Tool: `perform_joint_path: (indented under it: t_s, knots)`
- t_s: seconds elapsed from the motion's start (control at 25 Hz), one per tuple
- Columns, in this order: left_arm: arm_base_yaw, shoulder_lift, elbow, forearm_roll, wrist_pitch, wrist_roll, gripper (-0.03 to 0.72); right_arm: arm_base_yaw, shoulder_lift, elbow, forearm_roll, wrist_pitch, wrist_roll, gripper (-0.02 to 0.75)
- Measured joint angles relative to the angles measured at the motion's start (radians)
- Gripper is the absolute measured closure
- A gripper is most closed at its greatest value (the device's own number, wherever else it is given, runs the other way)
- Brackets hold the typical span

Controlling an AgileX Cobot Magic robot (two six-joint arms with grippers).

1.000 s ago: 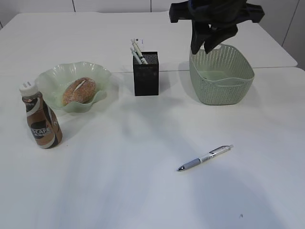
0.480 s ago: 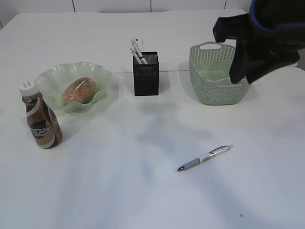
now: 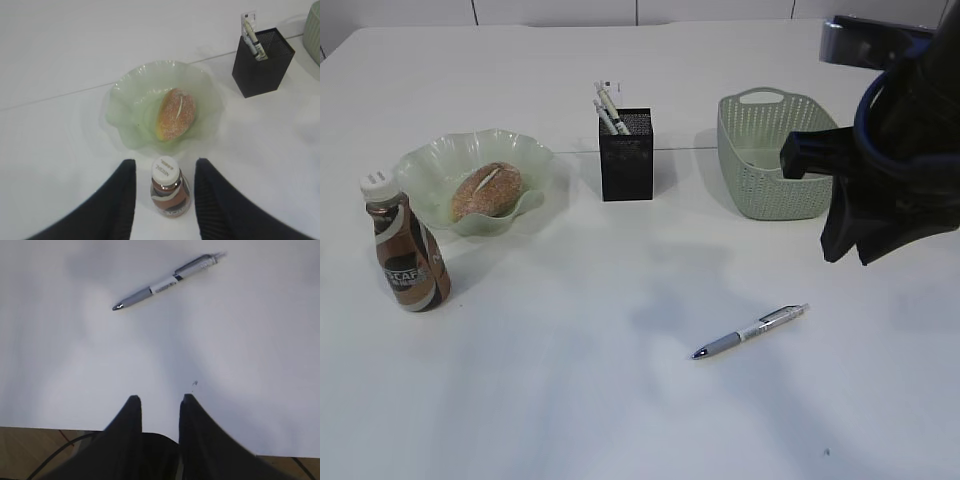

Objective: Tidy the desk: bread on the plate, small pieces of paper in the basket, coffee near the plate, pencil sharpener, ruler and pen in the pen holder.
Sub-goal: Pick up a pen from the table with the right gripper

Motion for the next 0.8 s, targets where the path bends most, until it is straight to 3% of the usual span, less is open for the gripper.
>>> perform_joint_path:
  t_s: [0.52,0.8]
  knots:
    - [0.000,0.000,0.000,-0.022,0.067,0.000,0.413,0.000,0.100,0.006,0.008,-0.098,0.130,0.513]
    - [0.000,0.000,0.000,-0.022,0.086,0.000,0.413,0.000,0.239,0.006,0.047,-0.100,0.189,0.286]
